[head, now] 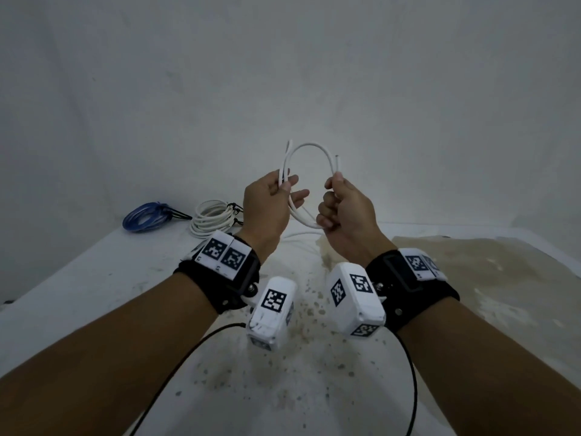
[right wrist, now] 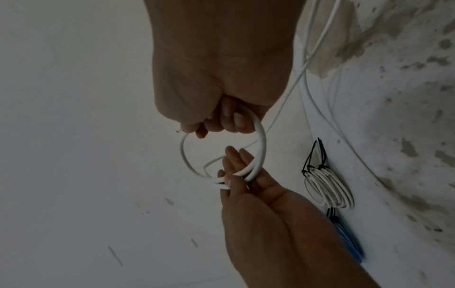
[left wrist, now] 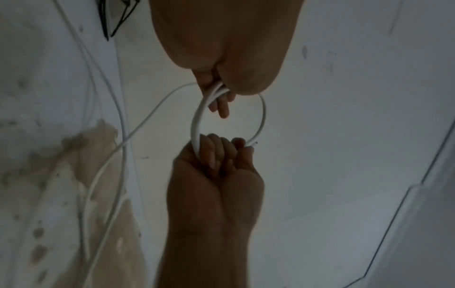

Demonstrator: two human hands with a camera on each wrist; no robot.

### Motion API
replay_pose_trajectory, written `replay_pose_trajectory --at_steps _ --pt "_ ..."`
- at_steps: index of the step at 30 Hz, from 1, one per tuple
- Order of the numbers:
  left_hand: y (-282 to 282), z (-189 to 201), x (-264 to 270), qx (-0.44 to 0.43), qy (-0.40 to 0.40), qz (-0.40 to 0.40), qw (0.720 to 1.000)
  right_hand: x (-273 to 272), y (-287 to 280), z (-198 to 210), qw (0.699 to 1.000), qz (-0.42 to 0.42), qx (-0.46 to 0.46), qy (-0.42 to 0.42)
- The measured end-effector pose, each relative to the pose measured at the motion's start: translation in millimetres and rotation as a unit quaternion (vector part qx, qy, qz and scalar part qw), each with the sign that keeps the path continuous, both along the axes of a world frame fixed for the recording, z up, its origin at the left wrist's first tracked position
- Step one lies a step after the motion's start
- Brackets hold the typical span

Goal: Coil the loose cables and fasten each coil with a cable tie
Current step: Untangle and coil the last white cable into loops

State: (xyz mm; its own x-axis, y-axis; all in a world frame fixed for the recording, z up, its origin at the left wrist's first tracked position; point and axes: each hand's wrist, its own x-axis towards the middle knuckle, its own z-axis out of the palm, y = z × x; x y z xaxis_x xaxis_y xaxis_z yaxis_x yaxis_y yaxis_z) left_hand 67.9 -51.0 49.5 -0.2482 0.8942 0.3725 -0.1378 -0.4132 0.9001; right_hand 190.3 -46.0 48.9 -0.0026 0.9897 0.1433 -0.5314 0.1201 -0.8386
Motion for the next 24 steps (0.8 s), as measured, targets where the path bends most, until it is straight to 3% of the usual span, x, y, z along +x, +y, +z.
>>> replay_pose_trajectory --at_steps 3,8,14,19,24 --pt "-3 0 -3 0.043 0.073 0.011 0.996 3 -1 -2 1.0 0.003 -0.006 -0.01" --pt "5 16 -3 0.027 0.091 0.069 0.993 -3 -4 -7 1.0 0.021 -0.01 -0.017" --pt "14 23 -23 0.046 0.249 0.025 0.967 5 -3 -9 0.997 0.064 -0.005 -0.041" --pt "14 27 -29 0.077 0.24 0.052 0.966 2 -3 -10 0.994 0.108 0.003 -0.032" --pt "13 33 -36 0.041 0.226 -0.006 0.973 7 -1 -12 0.987 0.123 0.024 -0.097"
